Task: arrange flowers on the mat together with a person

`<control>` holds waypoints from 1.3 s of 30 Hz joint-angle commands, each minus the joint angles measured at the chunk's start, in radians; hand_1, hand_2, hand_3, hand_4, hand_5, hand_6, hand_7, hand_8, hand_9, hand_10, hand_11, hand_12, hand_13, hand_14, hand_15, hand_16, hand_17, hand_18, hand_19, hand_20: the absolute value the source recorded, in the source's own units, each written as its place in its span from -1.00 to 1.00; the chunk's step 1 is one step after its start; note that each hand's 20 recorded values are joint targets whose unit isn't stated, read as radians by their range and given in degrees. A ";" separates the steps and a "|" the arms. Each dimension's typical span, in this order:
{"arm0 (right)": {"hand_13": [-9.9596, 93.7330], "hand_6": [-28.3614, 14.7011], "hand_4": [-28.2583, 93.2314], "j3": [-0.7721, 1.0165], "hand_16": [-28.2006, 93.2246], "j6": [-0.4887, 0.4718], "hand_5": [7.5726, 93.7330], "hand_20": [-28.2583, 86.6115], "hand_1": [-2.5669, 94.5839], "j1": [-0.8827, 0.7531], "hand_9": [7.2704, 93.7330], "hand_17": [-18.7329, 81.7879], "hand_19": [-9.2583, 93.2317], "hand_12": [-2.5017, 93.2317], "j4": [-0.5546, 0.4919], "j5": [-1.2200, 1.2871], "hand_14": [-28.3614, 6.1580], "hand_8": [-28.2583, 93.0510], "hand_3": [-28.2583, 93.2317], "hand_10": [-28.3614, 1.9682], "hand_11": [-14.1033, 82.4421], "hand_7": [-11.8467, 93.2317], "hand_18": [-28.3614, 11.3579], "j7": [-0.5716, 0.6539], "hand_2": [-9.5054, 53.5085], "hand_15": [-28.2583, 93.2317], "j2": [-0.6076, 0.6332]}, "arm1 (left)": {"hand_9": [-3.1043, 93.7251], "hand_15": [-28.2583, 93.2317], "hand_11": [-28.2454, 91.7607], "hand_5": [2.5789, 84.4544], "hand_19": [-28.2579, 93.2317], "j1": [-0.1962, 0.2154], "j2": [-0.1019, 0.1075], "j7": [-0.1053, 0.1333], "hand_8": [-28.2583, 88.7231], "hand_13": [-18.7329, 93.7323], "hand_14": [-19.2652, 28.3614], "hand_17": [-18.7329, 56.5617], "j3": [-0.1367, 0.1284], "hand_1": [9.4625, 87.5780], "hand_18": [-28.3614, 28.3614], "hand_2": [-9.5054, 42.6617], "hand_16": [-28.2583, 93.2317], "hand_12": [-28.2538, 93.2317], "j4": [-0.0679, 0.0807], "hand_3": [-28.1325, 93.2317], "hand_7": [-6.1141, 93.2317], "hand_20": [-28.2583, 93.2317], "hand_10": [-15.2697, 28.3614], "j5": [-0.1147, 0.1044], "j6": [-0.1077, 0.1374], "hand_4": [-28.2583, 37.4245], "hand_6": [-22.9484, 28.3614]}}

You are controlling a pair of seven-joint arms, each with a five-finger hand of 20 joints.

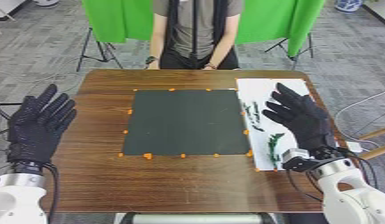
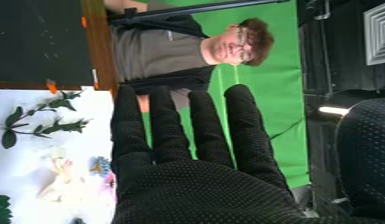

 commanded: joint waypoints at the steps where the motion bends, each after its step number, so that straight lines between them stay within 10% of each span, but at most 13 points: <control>1: -0.28 0.29 -0.96 0.004 -0.25 0.008 -0.41 -0.28 -0.76 -0.015 -0.43 -0.41 -0.28 -0.73 -0.005 -0.017 -0.16 -0.67 0.64 0.20 -0.67 -0.60 -0.42 0.000 -0.35 -0.42 -0.003 | -0.36 -0.18 -0.29 -0.26 -0.06 0.012 -0.004 0.010 -0.69 -0.34 0.35 -0.66 0.008 -0.62 0.44 -0.07 -0.63 -0.41 -0.004 0.57 -0.64 -0.37 0.38 -0.011 0.021 -1.00 0.12; 18: -0.28 0.26 -0.96 0.007 -0.24 0.013 -0.38 -0.28 -0.75 -0.015 -0.43 -0.41 -0.28 -0.73 -0.008 -0.021 -0.15 -0.67 0.64 0.15 -0.67 -0.59 -0.42 -0.003 -0.36 -0.43 0.000 | -0.32 -0.15 -0.28 -0.23 -0.05 0.020 -0.005 0.035 -0.69 -0.31 0.37 -0.65 0.001 -0.62 0.45 -0.07 -0.64 -0.40 -0.007 0.58 -0.64 -0.37 0.39 -0.060 0.026 -1.00 0.13; 39: -0.27 0.26 -0.96 0.006 -0.22 0.002 -0.37 -0.28 -0.74 -0.008 -0.42 -0.41 -0.27 -0.72 -0.002 -0.013 -0.16 -0.67 0.64 0.15 -0.67 -0.58 -0.43 0.004 -0.37 -0.43 0.002 | -0.31 -0.14 -0.27 -0.21 -0.04 0.023 0.000 0.042 -0.69 -0.31 0.37 -0.65 0.000 -0.62 0.45 -0.08 -0.65 -0.41 -0.006 0.58 -0.63 -0.36 0.40 -0.070 0.031 -1.00 0.13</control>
